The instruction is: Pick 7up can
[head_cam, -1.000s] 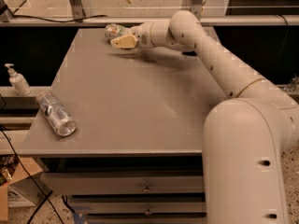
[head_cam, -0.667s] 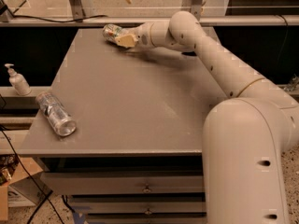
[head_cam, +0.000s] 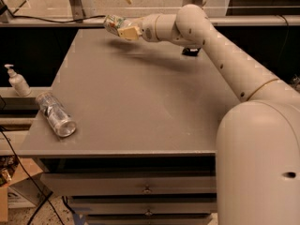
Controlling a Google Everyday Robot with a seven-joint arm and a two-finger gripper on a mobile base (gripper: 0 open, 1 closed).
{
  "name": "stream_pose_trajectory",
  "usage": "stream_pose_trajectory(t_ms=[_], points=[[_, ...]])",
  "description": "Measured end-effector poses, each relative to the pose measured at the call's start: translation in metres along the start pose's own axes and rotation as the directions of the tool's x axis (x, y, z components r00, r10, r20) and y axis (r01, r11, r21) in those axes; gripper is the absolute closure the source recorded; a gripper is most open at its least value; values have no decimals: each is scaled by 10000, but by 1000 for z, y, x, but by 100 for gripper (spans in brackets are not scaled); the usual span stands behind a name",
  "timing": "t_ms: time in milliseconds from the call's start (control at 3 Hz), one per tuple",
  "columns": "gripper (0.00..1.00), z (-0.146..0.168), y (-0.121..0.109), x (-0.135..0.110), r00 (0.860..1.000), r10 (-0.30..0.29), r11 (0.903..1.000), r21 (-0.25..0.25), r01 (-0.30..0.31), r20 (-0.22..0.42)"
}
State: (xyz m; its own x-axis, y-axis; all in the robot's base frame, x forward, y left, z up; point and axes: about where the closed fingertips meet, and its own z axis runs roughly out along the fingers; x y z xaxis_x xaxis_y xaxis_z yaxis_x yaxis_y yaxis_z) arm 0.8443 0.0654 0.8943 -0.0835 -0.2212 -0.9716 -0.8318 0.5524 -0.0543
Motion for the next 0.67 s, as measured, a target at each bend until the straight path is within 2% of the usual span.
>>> stream_pose_trajectory(t_ms=[333, 667], points=[[100, -38, 6, -49, 9885, -1460, 9887, 408, 1444, 393], [100, -97, 19, -120, 9441, -3056, 9517, 711, 2988, 1231]])
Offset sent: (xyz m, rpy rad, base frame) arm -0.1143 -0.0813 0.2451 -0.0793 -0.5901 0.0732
